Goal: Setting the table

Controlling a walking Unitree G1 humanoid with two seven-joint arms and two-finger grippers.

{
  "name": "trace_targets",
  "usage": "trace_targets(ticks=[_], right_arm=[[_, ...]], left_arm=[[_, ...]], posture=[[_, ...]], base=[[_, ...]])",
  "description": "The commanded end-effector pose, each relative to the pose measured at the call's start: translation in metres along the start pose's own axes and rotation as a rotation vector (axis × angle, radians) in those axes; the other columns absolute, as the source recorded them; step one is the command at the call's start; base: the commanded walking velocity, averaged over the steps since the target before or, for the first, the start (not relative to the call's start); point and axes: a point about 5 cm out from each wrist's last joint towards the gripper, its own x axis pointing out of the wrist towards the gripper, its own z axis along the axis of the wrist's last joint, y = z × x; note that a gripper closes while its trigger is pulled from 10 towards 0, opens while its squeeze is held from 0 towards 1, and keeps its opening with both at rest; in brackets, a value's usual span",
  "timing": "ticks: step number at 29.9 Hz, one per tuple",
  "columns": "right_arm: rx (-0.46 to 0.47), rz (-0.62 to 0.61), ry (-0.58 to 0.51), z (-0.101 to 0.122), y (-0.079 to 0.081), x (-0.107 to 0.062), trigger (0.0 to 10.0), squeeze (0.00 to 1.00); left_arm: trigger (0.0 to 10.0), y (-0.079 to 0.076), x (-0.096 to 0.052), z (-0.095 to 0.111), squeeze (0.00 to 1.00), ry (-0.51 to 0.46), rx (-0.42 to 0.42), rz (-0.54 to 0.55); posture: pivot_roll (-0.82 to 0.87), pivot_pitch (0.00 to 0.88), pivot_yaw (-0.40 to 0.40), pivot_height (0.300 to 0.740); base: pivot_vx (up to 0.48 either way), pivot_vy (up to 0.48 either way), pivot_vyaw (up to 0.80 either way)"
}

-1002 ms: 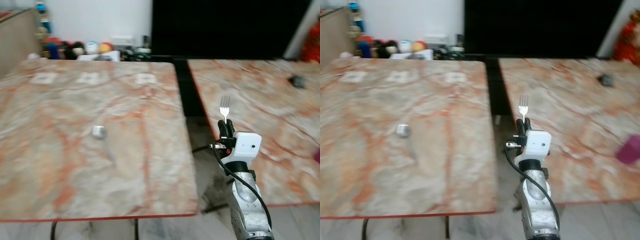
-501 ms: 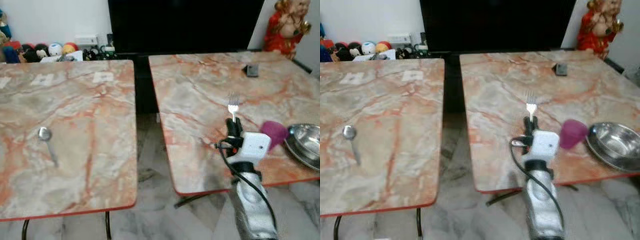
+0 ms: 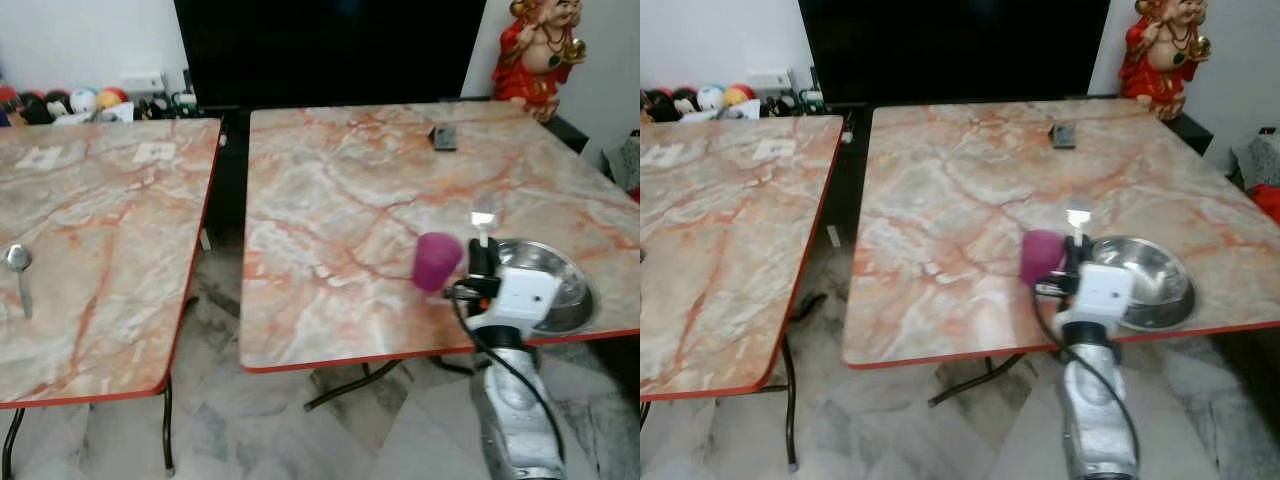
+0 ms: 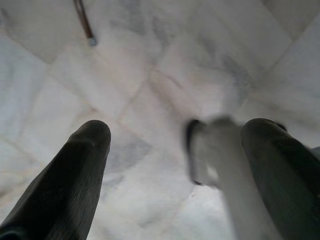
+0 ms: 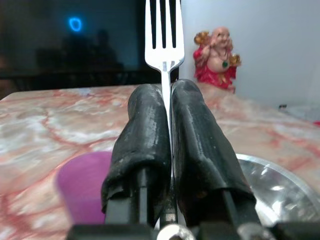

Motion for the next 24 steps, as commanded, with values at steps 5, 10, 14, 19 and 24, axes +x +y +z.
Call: trace_targets(ticks=[5,10,14,19,24], right_arm=[[0.008,0.011,-0.020,0.0038,0.0073,0.0013,10.0,0.00],[0.005,0.011,-0.016,0.0028,0.0075,0.0012,10.0,0.00],[0.003,0.010,-0.013,0.0020,0.0076,0.0020,10.0,0.00],[-0.001,0.006,-0.011,0.0016,0.0069,0.0026,10.0,0.00],[-0.005,0.001,-0.011,0.0013,0.0046,0.0031,10.0,0.00]], left_arm=[[10.0,0.0078,-0.0020,-0.0057,0.00,0.022,0.005,0.019],[10.0,0.0079,-0.0018,-0.0051,0.00,0.021,0.002,0.019],[10.0,0.0079,-0.0017,-0.0048,0.00,0.022,-0.001,0.021],[10.0,0.0080,-0.0019,-0.0062,0.00,0.030,-0.006,0.020],[10.0,0.0080,-0.0019,-0.0057,0.00,0.025,-0.010,0.021]], posture=[[-0.01,0.087,-0.023,0.740],[-0.01,0.088,-0.024,0.740],[0.00,0.087,-0.027,0.740],[0.00,0.085,-0.025,0.740],[0.00,0.080,-0.025,0.740]], base=[[0.000,-0.398,0.00],[0.000,-0.389,0.00],[0.000,-0.263,0.00],[0.000,0.000,0.00],[0.000,0.000,0.00]])
